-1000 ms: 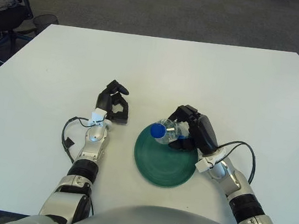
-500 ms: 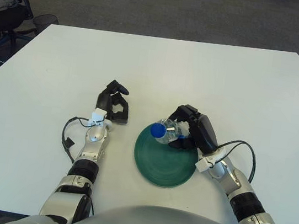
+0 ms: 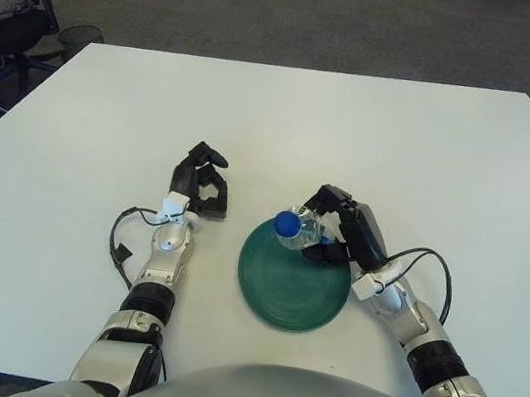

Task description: Put the bottle into the plate.

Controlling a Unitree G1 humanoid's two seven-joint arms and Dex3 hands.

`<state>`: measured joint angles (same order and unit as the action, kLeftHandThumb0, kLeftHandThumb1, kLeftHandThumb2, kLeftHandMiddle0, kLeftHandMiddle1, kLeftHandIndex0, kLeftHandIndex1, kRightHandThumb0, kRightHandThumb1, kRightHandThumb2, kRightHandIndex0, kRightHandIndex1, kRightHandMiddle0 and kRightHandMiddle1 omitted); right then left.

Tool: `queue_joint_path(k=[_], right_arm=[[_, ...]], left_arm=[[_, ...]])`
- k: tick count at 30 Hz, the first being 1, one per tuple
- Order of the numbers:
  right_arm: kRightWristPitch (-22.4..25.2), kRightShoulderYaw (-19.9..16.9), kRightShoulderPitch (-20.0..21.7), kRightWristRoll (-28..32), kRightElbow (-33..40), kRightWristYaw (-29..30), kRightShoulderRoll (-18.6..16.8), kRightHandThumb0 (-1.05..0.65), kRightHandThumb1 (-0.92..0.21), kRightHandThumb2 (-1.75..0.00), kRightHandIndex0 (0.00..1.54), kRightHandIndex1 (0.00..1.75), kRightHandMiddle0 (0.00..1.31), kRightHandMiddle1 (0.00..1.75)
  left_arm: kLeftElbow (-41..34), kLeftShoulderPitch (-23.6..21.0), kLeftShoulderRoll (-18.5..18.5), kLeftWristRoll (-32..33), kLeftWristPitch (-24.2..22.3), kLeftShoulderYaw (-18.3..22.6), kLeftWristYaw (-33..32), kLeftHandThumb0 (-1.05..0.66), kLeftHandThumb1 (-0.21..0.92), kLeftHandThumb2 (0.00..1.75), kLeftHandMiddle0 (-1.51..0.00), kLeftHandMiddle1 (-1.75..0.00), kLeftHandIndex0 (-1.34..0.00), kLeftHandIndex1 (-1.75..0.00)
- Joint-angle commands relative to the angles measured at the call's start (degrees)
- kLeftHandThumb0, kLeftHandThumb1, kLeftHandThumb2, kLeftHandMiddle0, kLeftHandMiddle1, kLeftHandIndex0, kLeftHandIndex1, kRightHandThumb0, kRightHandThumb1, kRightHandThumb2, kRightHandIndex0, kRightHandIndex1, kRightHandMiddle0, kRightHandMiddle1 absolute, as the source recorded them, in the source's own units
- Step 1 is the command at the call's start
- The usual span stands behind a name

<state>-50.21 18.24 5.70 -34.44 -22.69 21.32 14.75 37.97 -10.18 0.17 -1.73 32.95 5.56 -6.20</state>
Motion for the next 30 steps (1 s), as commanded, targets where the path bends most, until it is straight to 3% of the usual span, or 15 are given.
queue_joint_path(k=[1, 9, 10, 12, 13, 15, 18, 22, 25, 30], right_arm=[[1.40, -0.41, -0.66, -1.07, 0.15, -0.60, 0.69, -0.43, -0.64, -0.93, 1.22, 1.75, 0.93, 1.75], [1.45, 0.23, -0.44, -0.06, 2.58, -6.95, 4.24, -0.53, -0.69, -0.78, 1.05, 1.75, 0.81, 1.75], [1.10, 0.49, -0.13, 0.78, 3.39, -9.63, 6.04, -0.55, -0.71, -0.75, 1.02, 1.75, 0.78, 1.75], [0.58, 1.28, 0.77, 1.28, 4.76, -14.57, 9.38, -0.64, -0.78, -0.65, 0.69, 1.74, 0.51, 1.75], [0.46, 1.69, 1.22, 1.13, 5.25, -16.48, 10.63, -0.69, -0.81, -0.62, 0.58, 1.65, 0.41, 1.70], [0.85, 2.38, 1.70, 0.44, 6.21, -19.41, 12.19, -0.83, -0.87, -0.55, 0.29, 1.32, 0.17, 1.50], [2.22, 2.72, 1.82, -0.10, 7.84, -22.54, 13.79, -0.93, -0.91, -0.54, 0.12, 1.01, 0.05, 1.23], [3.60, 2.81, 1.97, -1.19, 9.82, -25.69, 15.73, -1.01, -0.92, -0.57, 0.03, 0.61, 0.01, 0.79], [3.46, 2.85, 2.32, -1.70, 10.20, -26.92, 16.70, -1.04, -0.92, -0.62, 0.01, 0.22, 0.00, 0.30], [2.31, 2.90, 3.21, -2.80, 9.20, -26.59, 17.35, -1.05, -0.92, -0.66, 0.00, 0.04, 0.00, 0.06]], left_arm=[[2.32, 3.39, -1.59, -0.50, -2.08, -0.77, -0.84, 0.00, -0.08, 1.74, -0.91, -1.67, -0.70, -1.75], [1.53, 3.59, -1.98, -1.39, -2.40, -1.06, -2.21, 0.00, -0.09, 1.75, -0.93, -1.66, -0.70, -1.75], [1.26, 3.67, -2.07, -1.49, -2.55, -1.11, -2.39, 0.00, -0.09, 1.75, -0.93, -1.66, -0.70, -1.75], [0.79, 3.79, -2.24, -1.61, -2.89, -1.17, -2.71, 0.00, -0.09, 1.75, -0.93, -1.66, -0.70, -1.75], [0.61, 3.83, -2.30, -1.63, -3.04, -1.19, -2.83, 0.00, -0.09, 1.75, -0.93, -1.66, -0.70, -1.75], [0.27, 3.93, -2.45, -1.74, -3.31, -1.26, -3.14, 0.00, -0.09, 1.75, -0.92, -1.67, -0.70, -1.75], [-0.10, 4.07, -2.57, -2.04, -3.43, -1.43, -3.54, 0.00, -0.08, 1.75, -0.91, -1.68, -0.70, -1.75], [-0.11, 4.18, -2.51, -2.33, -3.03, -1.59, -3.72, 0.00, -0.08, 1.75, -0.91, -1.69, -0.70, -1.75], [0.14, 4.22, -2.47, -2.45, -2.80, -1.68, -3.83, 0.00, -0.08, 1.75, -0.91, -1.69, -0.70, -1.75], [0.30, 4.13, -2.41, -2.76, -3.12, -1.73, -4.36, 0.00, -0.08, 1.75, -0.90, -1.70, -0.69, -1.75]])
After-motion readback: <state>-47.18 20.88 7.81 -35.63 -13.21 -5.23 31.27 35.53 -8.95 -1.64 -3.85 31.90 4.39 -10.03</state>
